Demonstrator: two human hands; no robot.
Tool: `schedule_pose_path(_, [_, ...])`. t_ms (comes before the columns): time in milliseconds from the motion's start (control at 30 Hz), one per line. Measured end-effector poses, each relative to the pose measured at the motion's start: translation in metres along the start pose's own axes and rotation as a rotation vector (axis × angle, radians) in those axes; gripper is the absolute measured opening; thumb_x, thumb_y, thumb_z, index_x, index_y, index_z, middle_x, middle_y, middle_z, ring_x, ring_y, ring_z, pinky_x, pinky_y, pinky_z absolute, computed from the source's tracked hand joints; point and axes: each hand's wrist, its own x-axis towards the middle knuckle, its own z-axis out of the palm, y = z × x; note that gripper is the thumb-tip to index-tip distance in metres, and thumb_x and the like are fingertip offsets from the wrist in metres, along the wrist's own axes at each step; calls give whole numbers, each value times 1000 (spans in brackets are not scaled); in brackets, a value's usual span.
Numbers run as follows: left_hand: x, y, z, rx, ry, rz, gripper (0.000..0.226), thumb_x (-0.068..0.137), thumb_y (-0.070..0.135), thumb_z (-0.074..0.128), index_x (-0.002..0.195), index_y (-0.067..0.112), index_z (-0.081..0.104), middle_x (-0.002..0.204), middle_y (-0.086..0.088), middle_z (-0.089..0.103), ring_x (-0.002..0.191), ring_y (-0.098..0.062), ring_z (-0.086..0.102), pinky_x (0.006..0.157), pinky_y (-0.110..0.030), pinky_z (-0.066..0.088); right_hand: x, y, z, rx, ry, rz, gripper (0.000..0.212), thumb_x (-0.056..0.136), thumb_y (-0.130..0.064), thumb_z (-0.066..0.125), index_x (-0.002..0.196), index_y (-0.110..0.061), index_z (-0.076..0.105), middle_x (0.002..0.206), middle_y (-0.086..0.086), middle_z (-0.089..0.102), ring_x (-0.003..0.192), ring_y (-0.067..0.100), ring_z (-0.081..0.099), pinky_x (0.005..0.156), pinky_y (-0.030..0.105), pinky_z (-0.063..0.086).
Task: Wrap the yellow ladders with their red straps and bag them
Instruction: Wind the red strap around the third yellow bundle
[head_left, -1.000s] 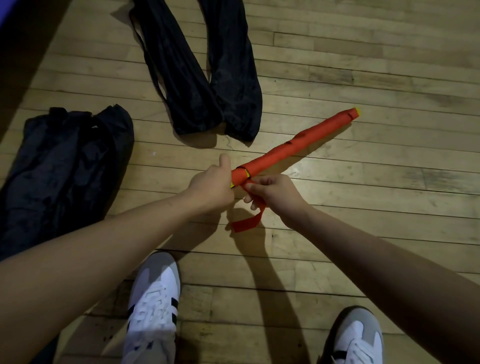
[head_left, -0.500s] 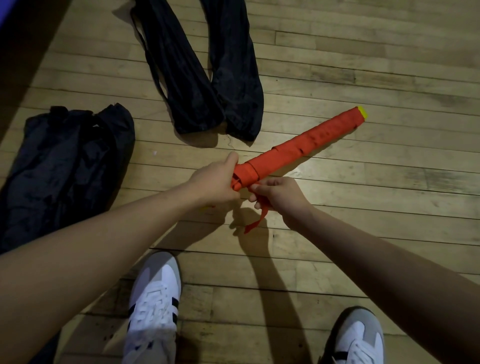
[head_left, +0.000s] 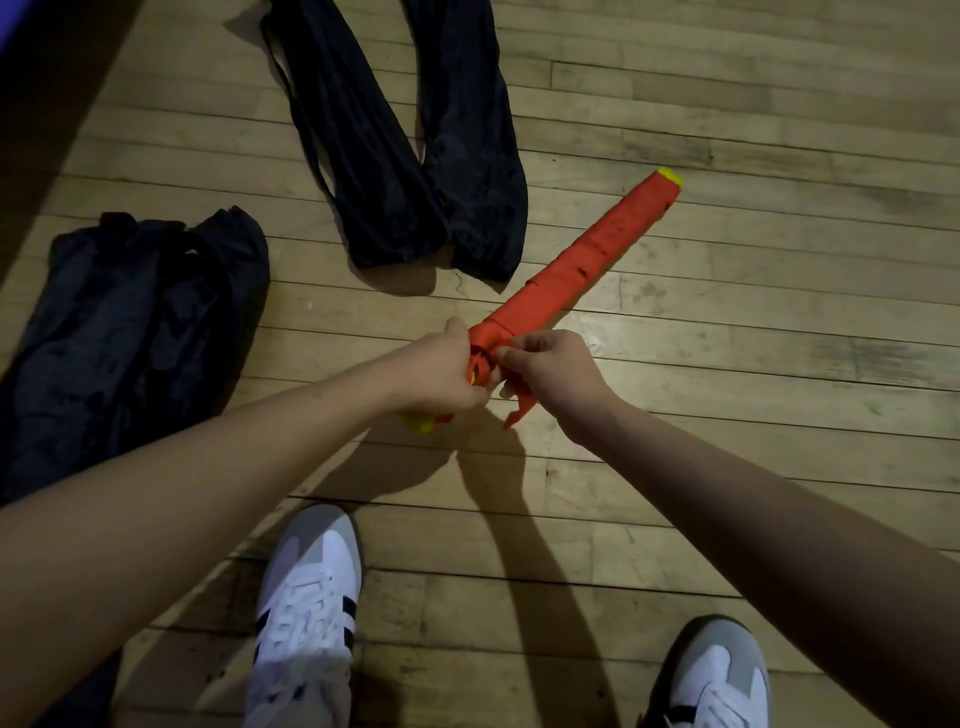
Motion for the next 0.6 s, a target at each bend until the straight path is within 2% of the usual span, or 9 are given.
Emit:
schedule_pose_path(67, [-3, -2, -3, -27, -16, 27, 63, 84, 36, 69, 129, 14, 31, 97, -1, 57, 80, -13, 59, 63, -25, 50, 2, -2, -3, -11, 21, 6, 19, 93, -3, 55, 77, -1, 64, 65, 8, 63, 46, 6, 55, 47, 15, 44])
schedule_pose_path(167, [-5, -7, -8, -96, 33, 51, 63, 76, 32, 77, 122, 17, 36, 103, 1, 55, 86, -14, 57, 62, -23, 45, 3, -1, -5, -3, 25, 17, 18, 93, -4, 56, 78, -2, 64, 67, 9, 64, 49, 8, 57, 50, 16, 47])
schedule_pose_path(300, [-4, -4, -7, -144, 28, 3, 57, 78, 18, 75, 114, 21, 31, 96, 0, 54, 76, -17, 63, 53, -27, 52, 3, 0, -2, 20, 16, 39, 16, 92, -2, 57, 78, 1, 63, 66, 9, 63, 49, 9, 57, 52, 19, 48])
schedule_pose_path(400, [-4, 1, -2, 100, 185, -15, 54, 84, 18, 68, 121, 19, 28, 97, -5, 59, 71, -22, 61, 59, -37, 54, 0, 1, 2, 27, -11, 46, 18, 92, -1, 57, 75, -2, 61, 66, 10, 63, 47, 8, 57, 50, 18, 48])
schedule_pose_path(467, [-3, 3, 2, 238, 288, -33, 60, 87, 21, 66, 128, 18, 22, 102, -7, 60, 72, -23, 58, 60, -36, 49, -1, 0, 5, 28, -18, 31, 20, 92, -1, 57, 73, -2, 61, 66, 10, 63, 47, 8, 57, 49, 17, 47])
schedule_pose_path(533, [-1, 3, 5, 186, 259, -51, 66, 87, 31, 65, 132, 15, 18, 109, -10, 56, 82, -26, 58, 67, -38, 48, 0, -1, 7, 9, -10, 11, 18, 92, 0, 56, 75, 4, 62, 66, 10, 63, 49, 10, 57, 50, 18, 48])
schedule_pose_path(600, [0, 4, 4, 117, 205, -58, 75, 86, 42, 64, 137, 11, 18, 124, -15, 48, 106, -31, 53, 86, -42, 45, 3, -1, 7, 8, 6, 9, 15, 92, 2, 55, 81, 8, 63, 66, 10, 63, 51, 14, 55, 51, 18, 48])
